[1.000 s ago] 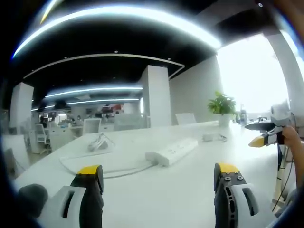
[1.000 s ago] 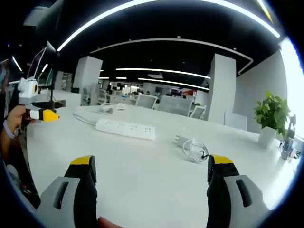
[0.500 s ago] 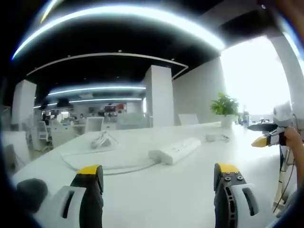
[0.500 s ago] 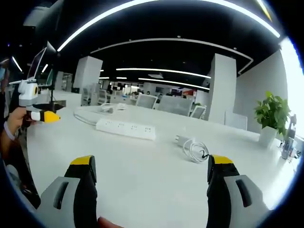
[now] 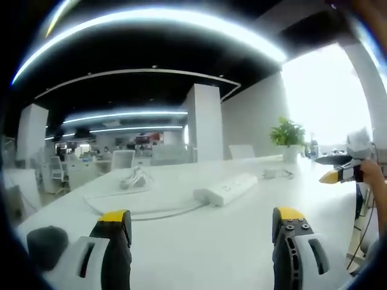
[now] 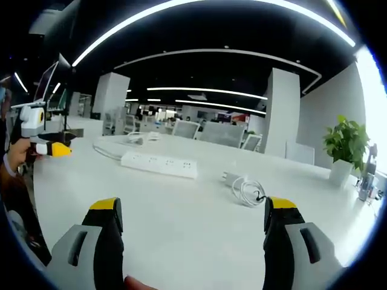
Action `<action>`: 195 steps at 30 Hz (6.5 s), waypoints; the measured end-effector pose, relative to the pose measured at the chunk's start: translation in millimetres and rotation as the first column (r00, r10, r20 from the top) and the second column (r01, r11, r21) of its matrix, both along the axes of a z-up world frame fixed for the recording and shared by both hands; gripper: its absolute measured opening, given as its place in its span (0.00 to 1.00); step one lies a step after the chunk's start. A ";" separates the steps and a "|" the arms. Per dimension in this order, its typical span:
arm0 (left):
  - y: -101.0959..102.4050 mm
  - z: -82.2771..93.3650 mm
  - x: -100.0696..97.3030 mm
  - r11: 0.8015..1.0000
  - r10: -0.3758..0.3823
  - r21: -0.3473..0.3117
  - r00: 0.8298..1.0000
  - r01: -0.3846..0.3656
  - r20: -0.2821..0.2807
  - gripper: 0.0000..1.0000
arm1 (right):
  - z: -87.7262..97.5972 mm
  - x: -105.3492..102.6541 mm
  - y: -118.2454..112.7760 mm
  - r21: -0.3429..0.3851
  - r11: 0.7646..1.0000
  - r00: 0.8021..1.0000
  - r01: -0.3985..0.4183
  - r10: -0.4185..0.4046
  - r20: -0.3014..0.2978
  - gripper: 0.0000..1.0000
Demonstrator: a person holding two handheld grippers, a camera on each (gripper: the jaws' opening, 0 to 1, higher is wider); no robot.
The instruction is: Straighten the power strip on the desk, plug the charger into it
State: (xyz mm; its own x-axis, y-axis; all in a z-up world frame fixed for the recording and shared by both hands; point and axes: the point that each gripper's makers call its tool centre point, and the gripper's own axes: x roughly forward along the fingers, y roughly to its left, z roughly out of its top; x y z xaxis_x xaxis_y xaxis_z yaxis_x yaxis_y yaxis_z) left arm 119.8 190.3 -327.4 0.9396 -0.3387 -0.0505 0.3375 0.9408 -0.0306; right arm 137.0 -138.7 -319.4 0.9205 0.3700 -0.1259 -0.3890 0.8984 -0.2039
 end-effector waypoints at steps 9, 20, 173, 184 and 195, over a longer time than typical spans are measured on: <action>-3.7 13.6 4.9 0.999 -0.050 0.013 0.998 0.050 0.030 0.99 | -4.3 -2.2 7.1 0.001 1.000 1.000 -0.012 0.012 -0.006 0.97; -23.6 45.9 26.4 0.984 -0.170 0.057 0.984 0.167 0.055 0.99 | -6.1 -2.8 10.7 0.011 1.000 1.000 -0.025 0.025 -0.007 0.97; -116.9 -18.1 185.9 0.633 -0.274 0.359 0.632 0.686 -0.725 0.99 | 4.0 -6.2 14.0 0.006 1.000 1.000 -0.018 0.018 -0.007 0.97; -115.8 -34.9 176.3 0.601 -0.236 0.368 0.598 0.709 -0.766 0.99 | 3.9 -7.3 11.6 0.011 1.000 1.000 -0.011 0.011 -0.005 0.97; -115.0 -45.0 173.0 0.577 -0.219 0.376 0.580 0.726 -0.785 0.99 | 2.2 -6.7 10.2 0.009 1.000 1.000 -0.011 0.011 -0.008 0.97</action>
State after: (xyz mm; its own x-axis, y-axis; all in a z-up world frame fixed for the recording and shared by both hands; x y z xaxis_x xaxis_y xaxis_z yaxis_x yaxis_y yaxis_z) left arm 292.8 75.3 -372.4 0.2806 -0.3610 -0.8894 0.8670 0.4928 0.0735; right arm 130.3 -128.5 -317.2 0.9153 0.3812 -0.1302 -0.4005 0.8959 -0.1922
